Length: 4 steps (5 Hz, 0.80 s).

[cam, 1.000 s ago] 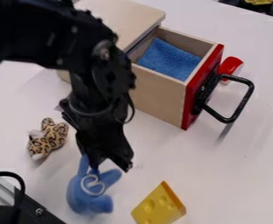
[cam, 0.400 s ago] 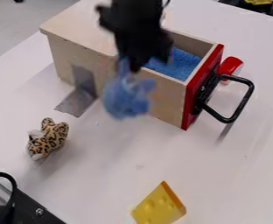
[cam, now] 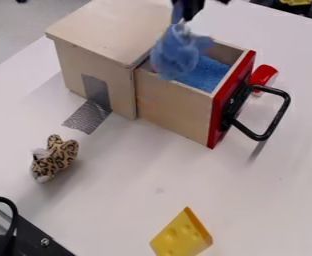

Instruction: Put the blue elephant in the drawer

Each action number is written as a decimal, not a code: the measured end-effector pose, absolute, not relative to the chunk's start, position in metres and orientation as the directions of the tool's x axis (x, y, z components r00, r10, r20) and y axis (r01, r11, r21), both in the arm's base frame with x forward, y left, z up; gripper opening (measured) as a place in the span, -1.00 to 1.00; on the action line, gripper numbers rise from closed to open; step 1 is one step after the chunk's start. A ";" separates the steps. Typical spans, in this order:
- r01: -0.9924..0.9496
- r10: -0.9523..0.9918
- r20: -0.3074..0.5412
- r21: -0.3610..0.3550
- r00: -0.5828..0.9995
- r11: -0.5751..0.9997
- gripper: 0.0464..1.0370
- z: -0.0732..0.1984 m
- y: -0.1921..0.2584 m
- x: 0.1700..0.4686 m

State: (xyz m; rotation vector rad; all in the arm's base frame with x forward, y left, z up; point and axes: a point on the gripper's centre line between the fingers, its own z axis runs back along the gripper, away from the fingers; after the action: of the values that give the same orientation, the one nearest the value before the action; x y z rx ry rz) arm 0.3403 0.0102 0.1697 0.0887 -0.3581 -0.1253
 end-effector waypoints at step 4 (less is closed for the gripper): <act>0.103 -0.119 0.229 0.080 0.966 0.991 -0.20 0.115 0.000 0.380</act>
State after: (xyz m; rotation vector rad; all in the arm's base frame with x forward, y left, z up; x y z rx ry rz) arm 0.3800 0.0001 0.1151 0.0674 -0.2351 -0.1122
